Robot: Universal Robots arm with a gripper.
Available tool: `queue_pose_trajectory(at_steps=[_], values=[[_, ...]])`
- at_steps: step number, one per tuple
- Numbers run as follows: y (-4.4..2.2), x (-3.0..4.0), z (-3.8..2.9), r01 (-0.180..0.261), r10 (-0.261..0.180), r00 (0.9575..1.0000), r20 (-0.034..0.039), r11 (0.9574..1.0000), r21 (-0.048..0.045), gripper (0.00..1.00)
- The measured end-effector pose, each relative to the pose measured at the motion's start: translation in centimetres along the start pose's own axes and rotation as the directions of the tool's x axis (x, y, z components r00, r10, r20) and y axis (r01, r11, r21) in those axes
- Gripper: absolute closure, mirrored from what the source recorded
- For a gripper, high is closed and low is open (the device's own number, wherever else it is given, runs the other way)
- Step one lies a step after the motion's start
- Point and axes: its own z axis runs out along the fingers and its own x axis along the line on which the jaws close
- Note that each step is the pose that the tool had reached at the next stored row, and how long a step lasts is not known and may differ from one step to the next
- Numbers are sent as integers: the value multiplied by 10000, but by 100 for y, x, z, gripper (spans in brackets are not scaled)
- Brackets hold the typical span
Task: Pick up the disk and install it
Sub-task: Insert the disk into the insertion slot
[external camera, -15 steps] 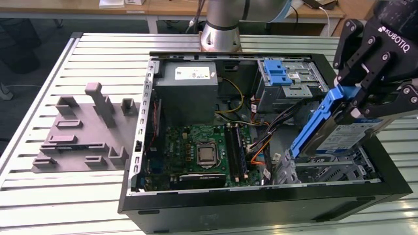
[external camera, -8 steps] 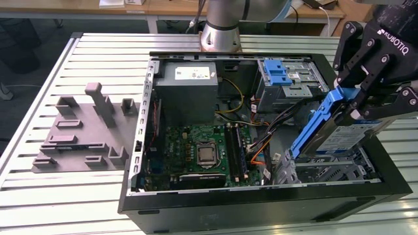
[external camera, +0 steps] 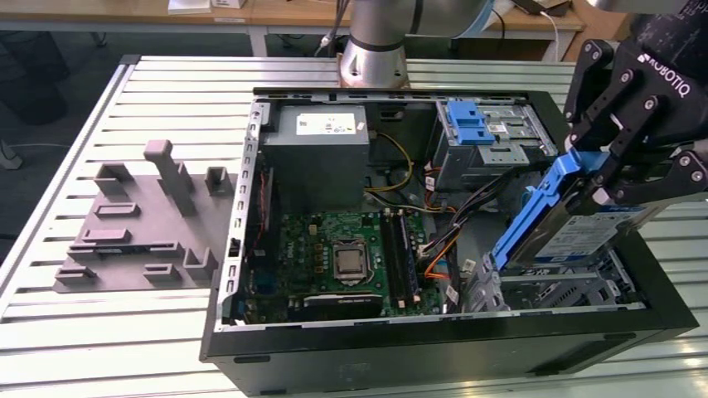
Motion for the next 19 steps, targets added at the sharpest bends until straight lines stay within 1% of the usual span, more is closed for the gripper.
queue_pose_trajectory(at_steps=[19], values=[[-5, 9, 75, 0, 0, 10000, 1, 10000, 0, 64]])
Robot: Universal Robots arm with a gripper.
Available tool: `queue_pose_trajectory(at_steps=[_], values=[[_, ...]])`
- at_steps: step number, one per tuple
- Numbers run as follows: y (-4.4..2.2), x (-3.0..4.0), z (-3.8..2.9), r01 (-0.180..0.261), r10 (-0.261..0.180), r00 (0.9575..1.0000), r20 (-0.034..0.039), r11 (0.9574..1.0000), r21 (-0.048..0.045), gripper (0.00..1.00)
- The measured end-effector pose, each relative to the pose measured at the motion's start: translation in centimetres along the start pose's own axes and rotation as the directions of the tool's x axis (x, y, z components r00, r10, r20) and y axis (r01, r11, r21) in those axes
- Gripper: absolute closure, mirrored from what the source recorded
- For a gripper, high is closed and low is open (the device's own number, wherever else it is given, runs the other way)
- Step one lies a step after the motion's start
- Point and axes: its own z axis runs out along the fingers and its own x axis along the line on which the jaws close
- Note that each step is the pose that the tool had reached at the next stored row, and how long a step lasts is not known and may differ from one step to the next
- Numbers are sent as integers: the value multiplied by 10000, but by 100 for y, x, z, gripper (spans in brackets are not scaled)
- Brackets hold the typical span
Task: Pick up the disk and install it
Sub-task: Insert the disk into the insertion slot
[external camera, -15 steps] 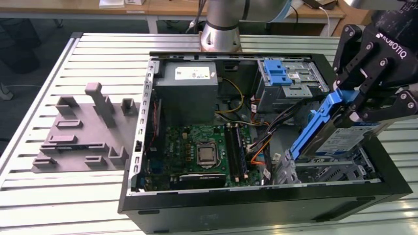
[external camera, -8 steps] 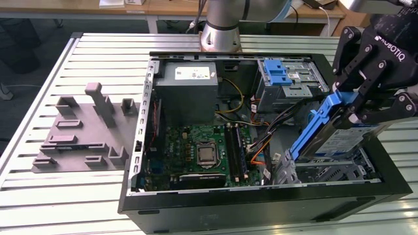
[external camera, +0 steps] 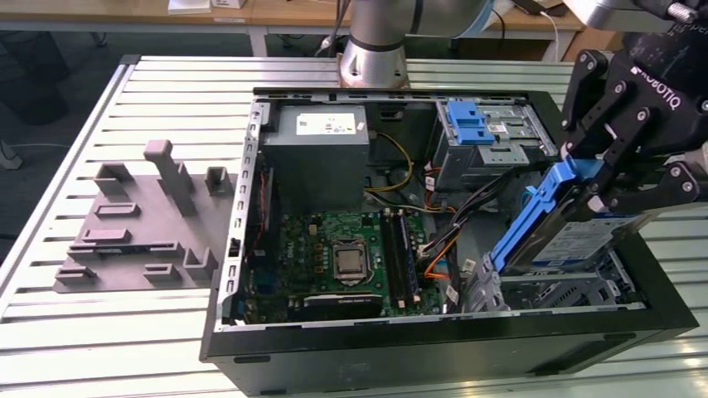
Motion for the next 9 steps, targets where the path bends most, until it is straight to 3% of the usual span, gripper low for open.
queue_pose_trajectory(at_steps=[9], values=[[-2, 1, 49, 0, 0, 10000, 0, 10000, 0, 64]])
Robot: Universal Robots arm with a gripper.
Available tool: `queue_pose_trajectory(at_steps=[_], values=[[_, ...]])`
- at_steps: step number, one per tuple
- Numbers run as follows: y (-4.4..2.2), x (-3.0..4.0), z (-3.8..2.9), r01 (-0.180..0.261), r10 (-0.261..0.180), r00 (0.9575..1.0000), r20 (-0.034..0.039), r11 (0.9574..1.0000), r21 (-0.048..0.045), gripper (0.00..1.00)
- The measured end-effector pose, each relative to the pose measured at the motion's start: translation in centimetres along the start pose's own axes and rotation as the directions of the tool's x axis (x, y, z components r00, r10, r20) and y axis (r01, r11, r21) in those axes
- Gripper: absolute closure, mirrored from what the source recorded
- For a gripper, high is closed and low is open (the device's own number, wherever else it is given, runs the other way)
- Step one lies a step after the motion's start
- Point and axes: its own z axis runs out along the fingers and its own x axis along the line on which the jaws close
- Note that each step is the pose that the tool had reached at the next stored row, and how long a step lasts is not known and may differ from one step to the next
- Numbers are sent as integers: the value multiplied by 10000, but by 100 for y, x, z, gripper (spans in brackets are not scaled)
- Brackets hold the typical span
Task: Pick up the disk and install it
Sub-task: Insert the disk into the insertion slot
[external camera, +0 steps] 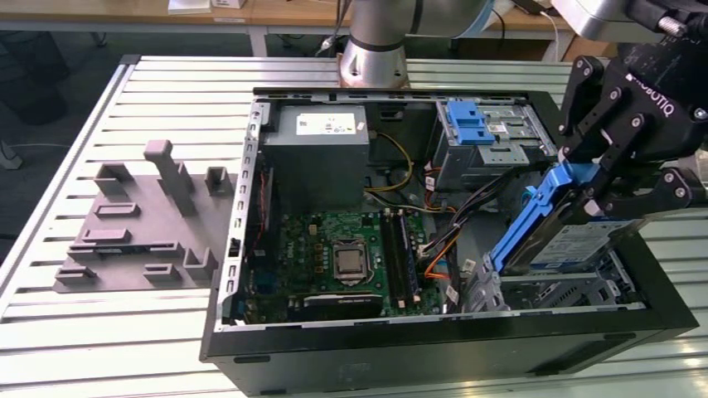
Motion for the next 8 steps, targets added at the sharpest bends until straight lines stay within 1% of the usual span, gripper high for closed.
queue_pose_trajectory(at_steps=[2, 8], values=[[0, 0, 10, 0, 0, 10000, -1, 10000, 0, 64], [0, 0, 11, -3, 3, 10000, -1, 10000, 0, 64]])
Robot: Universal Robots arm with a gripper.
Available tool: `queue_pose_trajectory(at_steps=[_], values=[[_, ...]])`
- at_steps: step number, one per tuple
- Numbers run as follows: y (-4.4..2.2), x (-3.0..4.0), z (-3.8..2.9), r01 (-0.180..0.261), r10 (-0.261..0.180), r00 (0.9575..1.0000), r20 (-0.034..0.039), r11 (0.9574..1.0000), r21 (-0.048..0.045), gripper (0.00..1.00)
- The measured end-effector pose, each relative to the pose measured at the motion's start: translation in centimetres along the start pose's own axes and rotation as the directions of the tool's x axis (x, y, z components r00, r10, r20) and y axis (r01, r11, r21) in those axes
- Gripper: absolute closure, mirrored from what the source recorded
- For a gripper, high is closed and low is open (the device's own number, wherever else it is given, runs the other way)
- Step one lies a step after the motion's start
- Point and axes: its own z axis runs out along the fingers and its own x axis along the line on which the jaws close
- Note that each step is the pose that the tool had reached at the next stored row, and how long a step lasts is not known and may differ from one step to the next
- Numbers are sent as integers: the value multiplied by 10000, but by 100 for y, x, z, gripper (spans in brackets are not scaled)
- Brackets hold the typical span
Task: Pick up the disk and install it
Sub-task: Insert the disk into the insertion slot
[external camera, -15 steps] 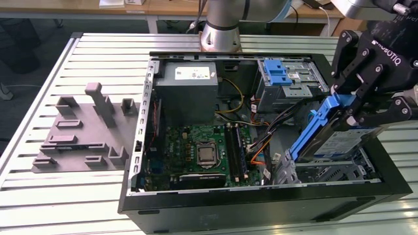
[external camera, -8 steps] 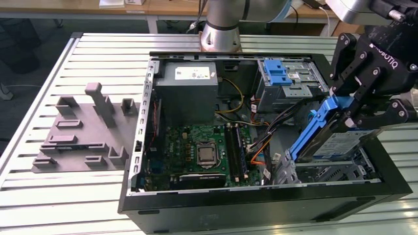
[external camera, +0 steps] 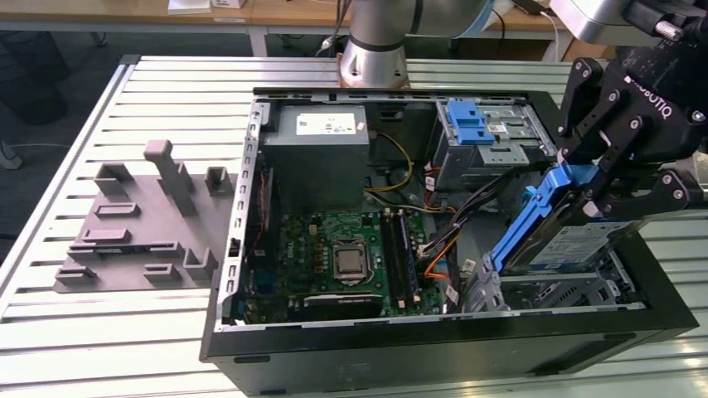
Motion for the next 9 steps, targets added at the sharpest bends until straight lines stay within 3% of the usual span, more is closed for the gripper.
queue_pose_trajectory(at_steps=[8, 9], values=[[0, 0, 3, -3, 3, 10000, 0, 10000, 1, 63], [0, 0, 8, -3, 3, 10000, 1, 10000, 0, 56]])
